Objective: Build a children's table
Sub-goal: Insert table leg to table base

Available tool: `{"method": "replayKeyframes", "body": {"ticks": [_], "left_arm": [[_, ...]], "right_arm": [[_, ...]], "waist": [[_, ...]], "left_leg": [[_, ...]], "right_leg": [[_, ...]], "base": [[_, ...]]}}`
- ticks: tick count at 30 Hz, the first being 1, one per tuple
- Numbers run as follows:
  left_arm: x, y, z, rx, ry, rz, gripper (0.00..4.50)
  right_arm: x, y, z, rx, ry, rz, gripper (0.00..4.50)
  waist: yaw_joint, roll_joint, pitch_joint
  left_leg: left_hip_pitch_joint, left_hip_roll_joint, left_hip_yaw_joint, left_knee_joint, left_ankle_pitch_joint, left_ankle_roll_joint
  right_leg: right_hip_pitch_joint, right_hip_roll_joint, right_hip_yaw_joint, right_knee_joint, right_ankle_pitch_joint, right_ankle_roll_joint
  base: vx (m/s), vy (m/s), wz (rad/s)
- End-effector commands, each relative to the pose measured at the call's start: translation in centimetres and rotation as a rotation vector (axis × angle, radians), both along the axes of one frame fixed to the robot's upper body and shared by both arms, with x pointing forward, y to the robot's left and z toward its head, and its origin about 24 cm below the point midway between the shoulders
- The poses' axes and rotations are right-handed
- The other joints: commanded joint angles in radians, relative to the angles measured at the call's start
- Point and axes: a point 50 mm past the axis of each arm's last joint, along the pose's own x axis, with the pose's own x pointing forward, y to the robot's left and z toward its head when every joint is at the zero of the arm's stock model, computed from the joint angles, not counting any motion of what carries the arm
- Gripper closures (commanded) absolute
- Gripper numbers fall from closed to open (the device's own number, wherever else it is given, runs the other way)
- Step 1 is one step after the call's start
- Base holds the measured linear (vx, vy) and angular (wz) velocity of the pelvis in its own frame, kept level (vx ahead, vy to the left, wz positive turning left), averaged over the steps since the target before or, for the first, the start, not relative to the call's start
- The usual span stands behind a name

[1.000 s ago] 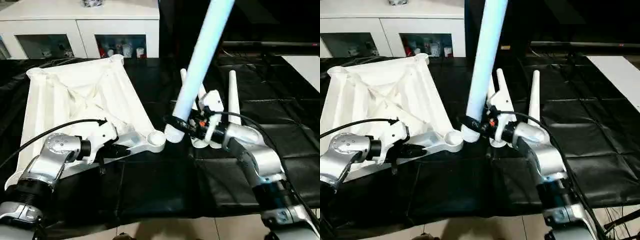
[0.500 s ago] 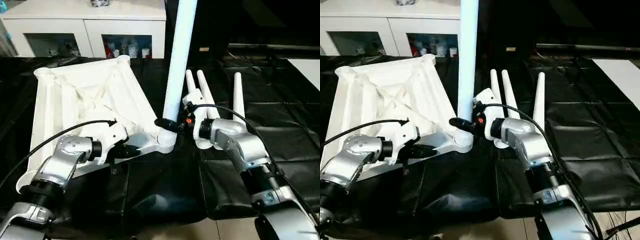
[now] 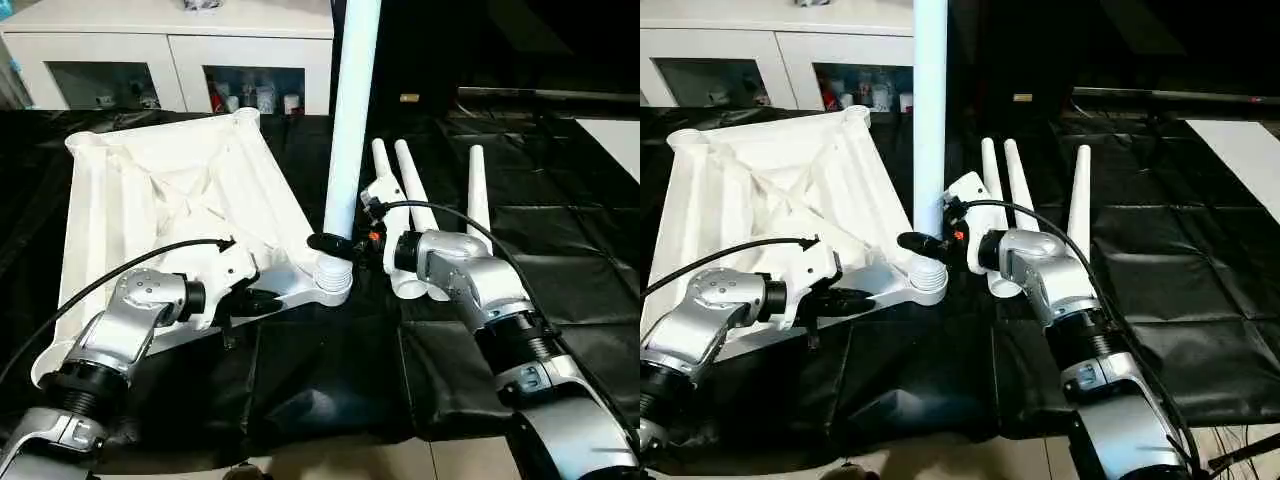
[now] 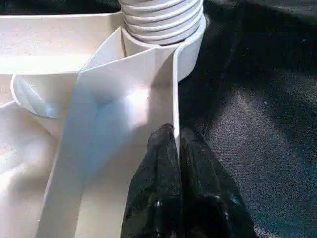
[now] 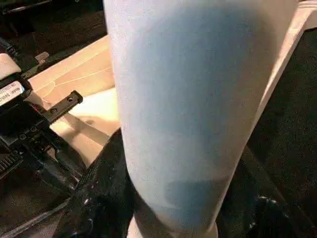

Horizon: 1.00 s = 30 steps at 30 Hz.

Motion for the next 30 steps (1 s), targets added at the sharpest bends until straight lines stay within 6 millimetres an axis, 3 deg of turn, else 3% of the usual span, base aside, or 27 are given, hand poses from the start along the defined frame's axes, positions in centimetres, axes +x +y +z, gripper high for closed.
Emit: {"method": "replayKeyframes", "body": {"ticks": [1, 8, 10, 13, 15, 16, 18, 19, 20, 22, 23, 30], "left_arm": [[-0.1, -0.8, 0.7, -0.054, -0.021, -0.029, 4.5], [-0.1, -0.9, 0.7, -0.054, -0.02, -0.026, 4.5], [0.0, -0.8, 0.7, -0.054, -0.021, -0.023, 4.5], [0.0, -0.6, 0.8, -0.065, -0.029, -0.008, 4.5], [0.1, -0.6, 0.9, -0.067, -0.032, -0.005, 4.5], [0.0, -0.5, 0.9, -0.072, -0.032, 0.002, 4.5], [0.0, -0.5, 0.9, -0.074, -0.031, 0.005, 4.5], [0.0, -0.4, 0.9, -0.074, -0.03, 0.007, 4.5], [0.0, -0.3, 0.9, -0.074, -0.03, 0.008, 4.5], [-0.1, -0.3, 0.8, -0.076, -0.028, 0.012, 4.5], [-0.1, -0.3, 0.8, -0.076, -0.028, 0.013, 4.5], [-0.2, -0.4, 0.5, -0.066, -0.027, 0.016, 4.5]], "right_arm": [[0.3, -0.4, -0.5, -0.002, 0.026, -0.031, 2.66], [0.2, -0.5, -1.1, 0.04, 0.04, -0.05, 2.66], [0.0, -0.7, -1.5, 0.078, 0.051, -0.07, 2.66], [-0.6, -1.0, -2.8, 0.123, 0.067, -0.101, 2.66], [-0.8, -1.1, -3.1, 0.13, 0.069, -0.106, 2.66], [-1.2, -1.4, -3.8, 0.16, 0.076, -0.126, 2.66], [-1.5, -1.6, -4.1, 0.179, 0.084, -0.137, 2.66], [-1.9, -1.8, -4.7, 0.199, 0.085, -0.153, 2.66], [-2.1, -1.8, -4.9, 0.201, 0.083, -0.156, 2.66], [-2.6, -1.9, -5.3, 0.195, 0.051, -0.166, 2.66], [-2.6, -1.9, -5.3, 0.195, 0.049, -0.167, 2.66], [-4.4, -1.4, -6.1, 0.108, -0.03, -0.146, 2.66]], "waist": [[-0.005, 0.005, -0.069], [-0.006, 0.007, -0.069], [-0.005, 0.007, -0.069], [-0.003, 0.015, -0.069], [-0.004, 0.013, -0.069], [-0.004, 0.024, -0.068], [-0.005, 0.022, -0.067], [-0.003, 0.032, -0.067], [-0.006, 0.027, -0.065], [-0.005, 0.033, -0.065], [-0.005, 0.029, -0.066], [-0.005, 0.033, -0.057]], "left_leg": [[0.016, 0.04, -0.006, -0.07, -0.202, -0.005], [0.016, 0.04, -0.003, -0.069, -0.202, -0.004], [0.017, 0.041, -0.003, -0.07, -0.207, -0.004], [0.017, 0.042, -0.004, -0.071, -0.214, -0.008], [0.017, 0.042, -0.004, -0.072, -0.219, -0.008], [0.019, 0.042, -0.005, -0.073, -0.238, -0.012], [0.018, 0.042, -0.006, -0.074, -0.255, -0.014], [0.019, 0.042, -0.008, -0.074, -0.265, -0.015], [0.02, 0.042, -0.005, -0.076, -0.272, -0.014], [0.019, 0.042, -0.007, -0.076, -0.289, -0.017], [0.018, 0.041, -0.007, -0.077, -0.285, -0.015], [0.018, 0.042, -0.009, -0.083, -0.306, -0.014]], "right_leg": [[0.044, -0.078, 0.045, -0.074, -0.19, -0.194], [0.044, -0.077, 0.045, -0.073, -0.163, -0.208], [0.045, -0.079, 0.045, -0.073, -0.168, -0.208], [0.043, -0.08, 0.045, -0.074, -0.164, -0.207], [0.044, -0.078, 0.044, -0.074, -0.161, -0.208], [0.042, -0.078, 0.044, -0.076, -0.172, -0.21], [0.043, -0.078, 0.045, -0.077, -0.181, -0.209], [0.042, -0.08, 0.045, -0.078, -0.19, -0.21], [0.041, -0.076, 0.045, -0.082, -0.194, -0.208], [0.04, -0.077, 0.045, -0.083, -0.202, -0.206], [0.044, -0.077, 0.045, -0.081, -0.205, -0.208], [0.037, -0.076, 0.046, -0.09, -0.277, -0.18]], "base": [[0.0, 0.0, 0.0], [0.0, 0.0, 0.0], [0.0, 0.0, 0.0], [0.0, 0.0, 0.0], [0.0, 0.0, 0.0], [0.0, 0.0, 0.0], [0.0, 0.0, 0.0], [0.0, 0.0, 0.0], [0.0, 0.0, 0.0], [0.0, 0.0, 0.0], [0.0, 0.0, 0.0], [0.0, 0.0, 0.0]]}}
